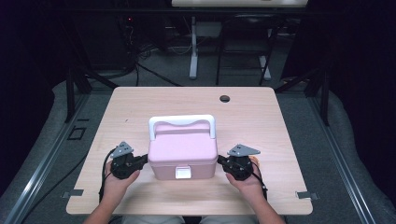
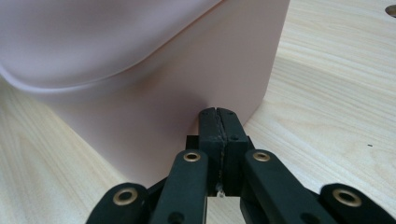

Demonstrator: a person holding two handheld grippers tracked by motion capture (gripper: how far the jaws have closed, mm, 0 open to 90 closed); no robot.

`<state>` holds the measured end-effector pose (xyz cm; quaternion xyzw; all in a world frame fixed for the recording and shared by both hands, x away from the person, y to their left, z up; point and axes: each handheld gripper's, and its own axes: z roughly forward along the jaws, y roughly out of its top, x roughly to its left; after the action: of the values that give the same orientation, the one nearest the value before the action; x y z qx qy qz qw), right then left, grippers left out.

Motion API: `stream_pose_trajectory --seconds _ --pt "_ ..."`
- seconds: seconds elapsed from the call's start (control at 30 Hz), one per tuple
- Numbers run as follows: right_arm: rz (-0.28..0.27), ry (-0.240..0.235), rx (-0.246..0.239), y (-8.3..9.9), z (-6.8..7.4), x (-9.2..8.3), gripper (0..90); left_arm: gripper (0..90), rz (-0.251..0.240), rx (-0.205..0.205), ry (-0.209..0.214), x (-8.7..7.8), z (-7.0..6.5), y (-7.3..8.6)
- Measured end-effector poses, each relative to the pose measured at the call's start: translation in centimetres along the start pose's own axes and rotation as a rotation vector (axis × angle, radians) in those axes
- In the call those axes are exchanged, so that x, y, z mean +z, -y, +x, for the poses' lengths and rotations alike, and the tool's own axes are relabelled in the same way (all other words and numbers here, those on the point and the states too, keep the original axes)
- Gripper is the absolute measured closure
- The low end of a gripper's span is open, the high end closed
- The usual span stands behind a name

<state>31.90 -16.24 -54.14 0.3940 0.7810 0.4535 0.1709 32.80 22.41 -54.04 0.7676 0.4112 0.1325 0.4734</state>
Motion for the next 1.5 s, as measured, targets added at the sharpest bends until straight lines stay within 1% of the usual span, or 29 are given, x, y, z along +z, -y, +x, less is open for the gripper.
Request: stream_pose_trajectory --seconds 0.17,0.23,0.27,0.3,0.33,0.37,0.4,0.43,0.47,0.6,0.63,0.7,0.73,0.8,0.87,0.9,1.0,1.07,1.1,1.13,1.17,1.23,1.3,1.37,1.47,1.5 --pt "0.001 -0.009 0.000 0.0 0.2 -0.2 89.9 89.8 -0.002 -0.004 0.007 -0.2 0.0 0.0" --pt "0.007 -0.019 -0.010 0.2 0.4 -0.5 89.8 89.8 -0.002 0.000 0.015 -0.4 -0.1 0.1" --pt "0.010 -0.023 -0.012 0.2 0.4 -0.7 89.9 89.8 -0.001 -0.009 0.018 -0.4 -0.2 0.1" --pt "0.015 -0.023 -0.016 0.3 0.5 -0.8 89.9 89.8 -0.001 -0.009 0.018 -0.4 -0.2 0.1" --pt "0.017 -0.023 -0.017 0.3 0.6 -0.9 89.9 90.0 0.008 -0.014 0.014 -0.5 -0.5 0.1" --pt "0.022 -0.018 -0.007 0.3 0.7 -1.1 89.9 90.0 0.013 -0.005 0.003 -0.5 -0.7 0.0" --pt "0.022 -0.018 -0.007 0.3 0.7 -1.1 89.9 90.0 0.013 -0.005 0.003 -0.5 -0.7 0.0" --pt "0.036 -0.006 0.026 0.3 0.9 -1.2 90.0 90.0 0.017 0.005 -0.008 -0.4 -1.0 -0.1" --pt "0.047 0.001 0.030 0.2 1.0 -1.3 90.0 90.0 0.023 0.001 -0.005 -0.5 -1.1 -0.1" --pt "0.072 0.014 0.034 -0.1 1.1 -1.5 90.0 90.0 0.035 -0.009 0.009 -0.5 -1.1 -0.2" --pt "0.090 0.018 0.036 -0.2 1.2 -1.6 90.0 90.0 0.037 -0.014 0.013 -0.5 -1.2 -0.2" --pt "0.101 0.021 0.022 -0.2 1.3 -1.8 90.0 90.0 0.045 -0.017 0.023 -0.6 -1.4 -0.2" --pt "0.103 0.022 0.014 -0.2 1.2 -1.9 90.0 90.0 0.045 -0.017 0.023 -0.6 -1.4 -0.2" --pt "0.102 0.020 0.023 -0.1 1.3 -2.0 90.0 90.0 0.054 -0.018 0.032 -0.7 -1.6 -0.1" --pt "0.103 0.014 0.033 0.0 1.3 -2.3 90.0 90.0 0.060 -0.012 0.037 -0.9 -1.8 -0.1" --pt "0.104 0.017 0.031 0.2 1.4 -2.4 90.0 90.0 0.069 -0.004 0.039 -1.1 -2.0 0.0" --pt "0.106 0.017 0.032 0.3 1.5 -2.6 90.0 90.0 0.069 -0.002 0.043 -1.2 -2.2 0.2" --pt "0.109 0.017 0.023 0.4 1.7 -2.9 90.0 90.0 0.074 0.002 0.051 -1.4 -2.4 0.3" --pt "0.117 0.017 0.025 0.4 1.8 -3.1 90.0 90.0 0.073 0.002 0.052 -1.5 -2.6 0.4" --pt "0.116 0.016 0.022 0.6 1.9 -3.4 90.0 90.0 0.081 0.011 0.057 -1.7 -2.8 0.5" --pt "0.115 0.015 0.025 0.7 2.0 -3.5 90.0 90.0 0.083 0.021 0.058 -1.8 -2.9 0.5" --pt "0.119 0.014 0.021 0.8 2.1 -3.7 90.0 90.0 0.085 0.021 0.057 -1.9 -3.1 0.6" --pt "0.127 0.012 0.016 1.1 2.4 -4.1 90.0 90.0 0.091 0.032 0.054 -2.0 -3.4 0.6" --pt "0.128 0.016 0.011 1.1 2.6 -4.3 90.0 90.0 0.104 0.033 0.064 -2.2 -3.6 0.7" --pt "0.136 0.019 0.007 1.2 2.9 -4.6 90.0 90.0 0.102 0.036 0.068 -2.3 -3.7 0.8" --pt "0.138 0.017 0.008 1.3 2.9 -4.7 90.0 90.0 0.103 0.030 0.073 -2.3 -3.7 0.8"
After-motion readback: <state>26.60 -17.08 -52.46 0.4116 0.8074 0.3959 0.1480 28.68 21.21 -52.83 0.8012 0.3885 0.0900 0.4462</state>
